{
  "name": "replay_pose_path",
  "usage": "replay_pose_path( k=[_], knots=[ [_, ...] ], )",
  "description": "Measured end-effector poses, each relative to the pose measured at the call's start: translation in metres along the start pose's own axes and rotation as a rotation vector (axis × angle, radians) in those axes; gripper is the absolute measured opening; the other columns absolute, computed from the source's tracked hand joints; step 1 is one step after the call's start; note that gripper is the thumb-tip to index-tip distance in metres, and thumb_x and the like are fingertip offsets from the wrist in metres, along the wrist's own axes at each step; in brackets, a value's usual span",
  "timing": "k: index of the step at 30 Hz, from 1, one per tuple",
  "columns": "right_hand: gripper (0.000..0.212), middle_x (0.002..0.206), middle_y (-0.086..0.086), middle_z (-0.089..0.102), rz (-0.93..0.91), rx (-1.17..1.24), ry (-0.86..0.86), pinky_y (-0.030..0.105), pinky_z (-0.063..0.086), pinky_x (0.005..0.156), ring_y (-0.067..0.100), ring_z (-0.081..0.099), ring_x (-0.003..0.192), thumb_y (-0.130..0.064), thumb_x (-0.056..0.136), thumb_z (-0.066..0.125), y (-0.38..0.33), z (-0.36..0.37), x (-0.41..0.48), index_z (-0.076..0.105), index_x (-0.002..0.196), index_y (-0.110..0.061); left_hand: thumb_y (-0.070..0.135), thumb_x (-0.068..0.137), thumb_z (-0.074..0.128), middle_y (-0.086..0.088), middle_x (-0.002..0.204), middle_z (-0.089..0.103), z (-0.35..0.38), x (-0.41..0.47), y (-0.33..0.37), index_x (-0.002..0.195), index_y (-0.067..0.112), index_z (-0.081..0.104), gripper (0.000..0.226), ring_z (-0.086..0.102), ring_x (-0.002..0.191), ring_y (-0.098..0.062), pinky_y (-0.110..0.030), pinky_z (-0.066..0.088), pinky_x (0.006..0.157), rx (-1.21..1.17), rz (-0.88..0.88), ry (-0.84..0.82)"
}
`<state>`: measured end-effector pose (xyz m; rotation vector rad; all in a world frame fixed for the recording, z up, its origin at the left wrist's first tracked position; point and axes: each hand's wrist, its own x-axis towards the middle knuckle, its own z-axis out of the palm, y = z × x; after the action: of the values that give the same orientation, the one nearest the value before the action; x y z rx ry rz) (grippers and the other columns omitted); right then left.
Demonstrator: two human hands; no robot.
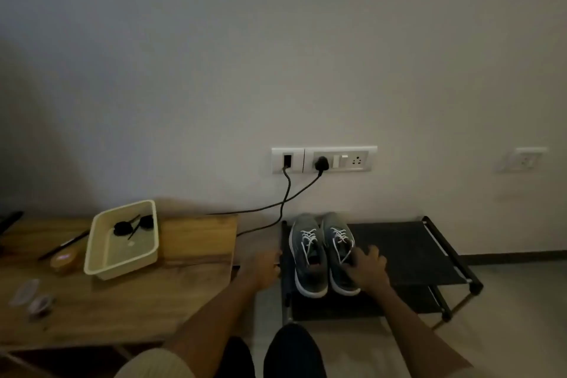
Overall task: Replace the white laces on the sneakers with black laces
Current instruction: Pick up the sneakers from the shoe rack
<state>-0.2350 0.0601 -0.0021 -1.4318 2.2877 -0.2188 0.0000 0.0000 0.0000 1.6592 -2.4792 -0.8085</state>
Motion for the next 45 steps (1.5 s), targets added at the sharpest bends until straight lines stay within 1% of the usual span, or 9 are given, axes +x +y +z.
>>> replay_pose_path(
  k=[4, 8, 12, 16, 24, 30, 33, 39, 45],
  knots=[
    [0.056, 0.152, 0.018, 0.007, 0.037, 0.027, -0.107, 0.043, 0.031, 0.106, 0.04, 0.021, 0.134, -0.025, 0.088, 0.053, 0.009, 0.017, 0.01, 0.035, 0.141, -0.027, 0.021, 0.094, 0.053, -0.017, 0.138, 0.05, 0.036, 0.015, 0.02, 0.151, 0.025, 0.016, 0.068, 0.052, 0.12, -0.031, -0.037, 0.044, 0.098, -0.109, -0.049, -0.252],
    [0.05, 0.15, 0.017, 0.01, 0.096, 0.073, -0.16, 0.041, 0.031, 0.106, 0.04, 0.024, 0.133, -0.028, 0.09, 0.053, 0.015, 0.03, 0.029, 0.039, 0.138, -0.027, 0.023, 0.093, 0.056, -0.017, 0.136, 0.051, 0.066, 0.037, 0.036, 0.15, 0.029, 0.017, 0.069, 0.053, 0.119, -0.03, -0.032, 0.043, 0.098, -0.16, -0.045, -0.294],
    [0.054, 0.137, 0.018, 0.027, 0.113, 0.148, -0.275, 0.04, 0.036, 0.105, 0.04, 0.041, 0.123, -0.023, 0.091, 0.05, 0.024, 0.048, 0.043, 0.032, 0.143, -0.026, 0.024, 0.09, 0.058, -0.015, 0.14, 0.048, 0.091, 0.054, 0.042, 0.149, 0.035, 0.018, 0.072, 0.05, 0.122, -0.032, -0.035, 0.044, 0.1, -0.113, -0.1, -0.229],
    [0.051, 0.127, 0.015, 0.037, 0.15, 0.195, -0.264, 0.038, 0.042, 0.1, 0.035, 0.051, 0.114, -0.015, 0.089, 0.053, 0.031, 0.055, 0.054, 0.039, 0.138, -0.026, 0.024, 0.093, 0.057, -0.012, 0.136, 0.047, 0.107, 0.069, 0.047, 0.146, 0.033, 0.027, 0.062, 0.05, 0.121, -0.027, -0.032, 0.043, 0.096, -0.049, -0.158, -0.121],
    [0.037, 0.119, 0.011, 0.052, 0.197, 0.151, -0.152, 0.037, 0.048, 0.089, 0.03, 0.058, 0.108, -0.02, 0.088, 0.059, 0.029, 0.052, 0.058, 0.057, 0.124, -0.022, 0.029, 0.093, 0.057, -0.006, 0.124, 0.057, 0.109, 0.069, 0.033, 0.126, 0.02, 0.046, 0.036, 0.056, 0.111, -0.021, -0.03, 0.047, 0.091, 0.081, -0.118, 0.023],
    [0.036, 0.118, 0.005, 0.06, 0.183, 0.1, -0.064, 0.031, 0.048, 0.083, 0.024, 0.06, 0.109, -0.027, 0.085, 0.061, 0.02, 0.042, 0.028, 0.059, 0.121, -0.03, 0.028, 0.096, 0.053, -0.006, 0.131, 0.051, 0.088, 0.053, 0.026, 0.131, 0.018, 0.044, 0.038, 0.053, 0.115, -0.018, -0.025, 0.042, 0.089, 0.129, -0.002, 0.037],
    [0.032, 0.116, 0.003, 0.062, 0.164, 0.088, -0.038, 0.031, 0.048, 0.082, 0.022, 0.061, 0.108, -0.026, 0.085, 0.061, 0.015, 0.035, 0.01, 0.061, 0.117, -0.028, 0.035, 0.095, 0.053, -0.006, 0.127, 0.056, 0.079, 0.034, 0.033, 0.129, 0.017, 0.045, 0.039, 0.056, 0.113, -0.019, -0.026, 0.042, 0.089, 0.115, 0.018, 0.037],
    [0.02, 0.107, 0.004, 0.065, 0.06, 0.097, 0.066, 0.026, 0.044, 0.07, 0.021, 0.063, 0.098, -0.023, 0.086, 0.06, -0.008, 0.018, -0.035, 0.062, 0.106, -0.019, 0.042, 0.093, 0.053, -0.001, 0.118, 0.062, 0.054, -0.02, 0.038, 0.123, 0.021, 0.049, 0.037, 0.059, 0.107, -0.016, -0.027, 0.045, 0.09, 0.117, 0.027, 0.174],
    [0.022, 0.106, 0.008, 0.065, -0.048, 0.148, 0.127, 0.031, 0.048, 0.078, 0.028, 0.063, 0.101, -0.022, 0.082, 0.059, -0.044, 0.009, -0.077, 0.063, 0.103, -0.017, 0.041, 0.09, 0.058, 0.0, 0.109, 0.066, 0.027, -0.072, 0.018, 0.115, 0.02, 0.053, 0.033, 0.062, 0.097, -0.014, -0.028, 0.05, 0.082, 0.111, 0.011, 0.309]
  ],
)
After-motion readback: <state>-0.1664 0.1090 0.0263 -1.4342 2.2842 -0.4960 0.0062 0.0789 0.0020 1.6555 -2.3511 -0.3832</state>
